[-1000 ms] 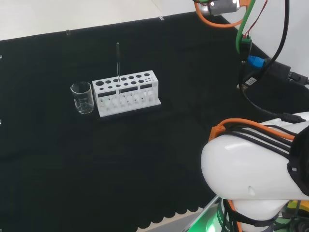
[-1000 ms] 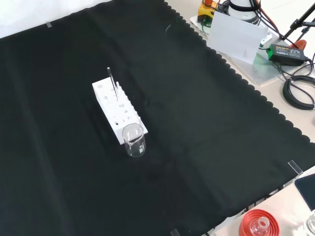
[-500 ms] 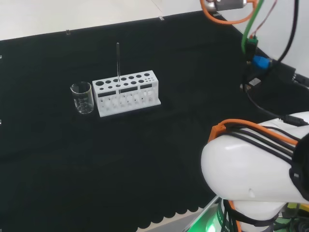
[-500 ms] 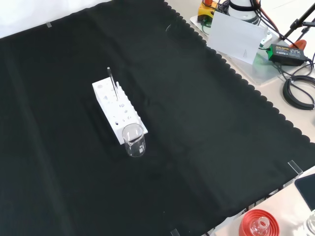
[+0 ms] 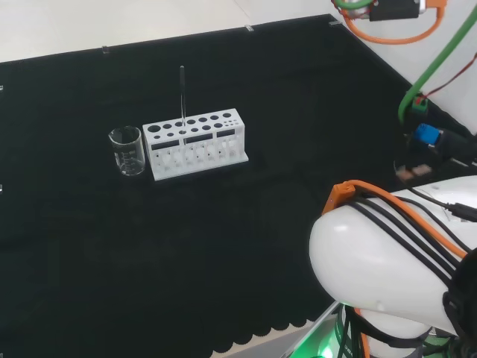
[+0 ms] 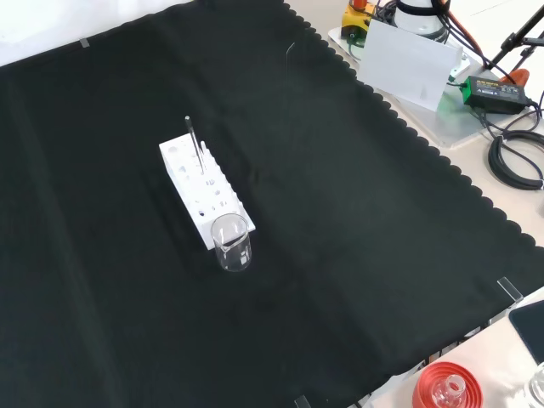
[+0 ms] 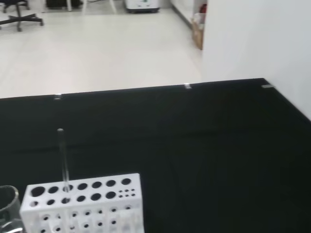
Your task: Take the glass rod from the white test tube rack.
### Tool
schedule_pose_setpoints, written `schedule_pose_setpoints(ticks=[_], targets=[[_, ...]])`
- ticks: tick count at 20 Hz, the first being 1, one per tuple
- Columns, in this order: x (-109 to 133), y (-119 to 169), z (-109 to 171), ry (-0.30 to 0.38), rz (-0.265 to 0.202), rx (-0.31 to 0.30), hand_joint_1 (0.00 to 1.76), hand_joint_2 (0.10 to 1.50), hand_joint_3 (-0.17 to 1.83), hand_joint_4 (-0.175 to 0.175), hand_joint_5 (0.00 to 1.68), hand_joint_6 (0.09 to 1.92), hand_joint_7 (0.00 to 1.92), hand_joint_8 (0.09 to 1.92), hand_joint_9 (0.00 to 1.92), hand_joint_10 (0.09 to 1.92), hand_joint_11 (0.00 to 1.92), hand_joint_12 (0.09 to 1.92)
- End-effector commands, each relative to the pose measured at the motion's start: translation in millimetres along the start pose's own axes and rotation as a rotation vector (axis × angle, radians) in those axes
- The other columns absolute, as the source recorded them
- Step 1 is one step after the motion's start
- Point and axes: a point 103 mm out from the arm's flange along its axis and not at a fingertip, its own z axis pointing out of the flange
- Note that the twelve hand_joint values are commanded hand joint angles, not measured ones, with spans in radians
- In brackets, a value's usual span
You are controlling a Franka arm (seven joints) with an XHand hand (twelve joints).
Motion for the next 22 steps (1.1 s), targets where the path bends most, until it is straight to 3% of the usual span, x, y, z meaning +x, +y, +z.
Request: schedule_pose_setpoints(ticks=[1, 7, 9, 13, 16, 22], targets=[[-6.1, -6.4, 9.0, -0.026, 0.038, 0.028, 0.43, 0.99, 0.17, -0.011, 0.0, 0.09, 0.11, 0.12, 0.0, 0.63, 0.0, 0.97], [-7.2, -7.7, 8.3, -0.012, 0.037, 0.02, 0.43, 0.99, 0.17, -0.012, 0.0, 0.09, 0.11, 0.13, 0.0, 0.63, 0.0, 0.98], [-11.6, -13.2, 5.7, 0.001, 0.044, -0.009, 0.43, 1.0, 0.16, -0.018, 0.0, 0.09, 0.06, 0.24, 0.0, 0.64, 0.0, 1.0], [-15.1, -20.4, -0.6, 0.027, 0.038, -0.011, 0.45, 1.0, 0.15, -0.059, 0.03, 0.09, 0.0, 0.49, 0.0, 0.69, 0.0, 1.08], [15.1, -13.4, 2.0, 0.001, 0.012, 0.01, 0.48, 1.0, 0.15, -0.07, 0.05, 0.09, 0.0, 0.54, 0.0, 0.75, 0.0, 1.2], [11.6, -2.3, 1.0, 0.02, -0.059, 0.009, 0.51, 0.99, 0.15, -0.078, 0.09, 0.09, 0.0, 0.58, 0.0, 0.84, 0.0, 1.29]])
